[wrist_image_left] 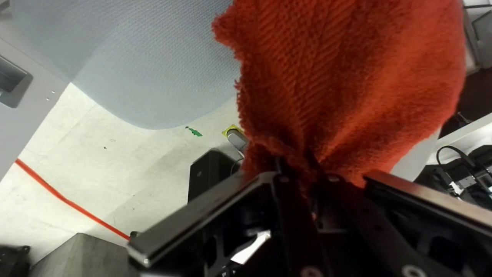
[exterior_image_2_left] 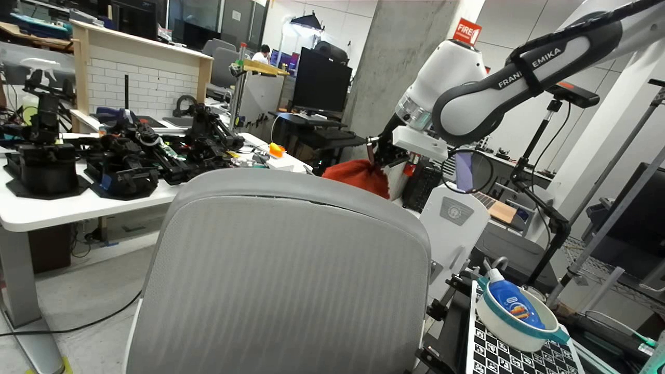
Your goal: Move the orange towel from the chair on the right to the one on the left
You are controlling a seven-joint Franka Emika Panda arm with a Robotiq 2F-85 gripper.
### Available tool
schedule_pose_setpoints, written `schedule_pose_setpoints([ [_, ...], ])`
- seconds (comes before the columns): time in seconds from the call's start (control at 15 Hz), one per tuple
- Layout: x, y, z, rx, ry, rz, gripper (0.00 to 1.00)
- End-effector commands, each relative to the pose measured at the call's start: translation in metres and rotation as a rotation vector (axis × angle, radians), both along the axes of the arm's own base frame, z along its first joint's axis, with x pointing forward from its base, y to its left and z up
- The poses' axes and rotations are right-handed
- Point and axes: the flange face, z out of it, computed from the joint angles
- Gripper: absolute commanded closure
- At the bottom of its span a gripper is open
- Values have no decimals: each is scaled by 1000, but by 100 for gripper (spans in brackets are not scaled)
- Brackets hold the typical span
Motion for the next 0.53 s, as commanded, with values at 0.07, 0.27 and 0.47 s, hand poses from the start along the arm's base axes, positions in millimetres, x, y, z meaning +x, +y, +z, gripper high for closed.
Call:
schedule_pose_setpoints([
  [0.07, 19, 22, 25, 0, -25, 45, 97],
  [0.27, 27, 45, 39, -4, -48, 75, 97],
  [0.47, 34, 64, 46, -10, -57, 102, 97],
])
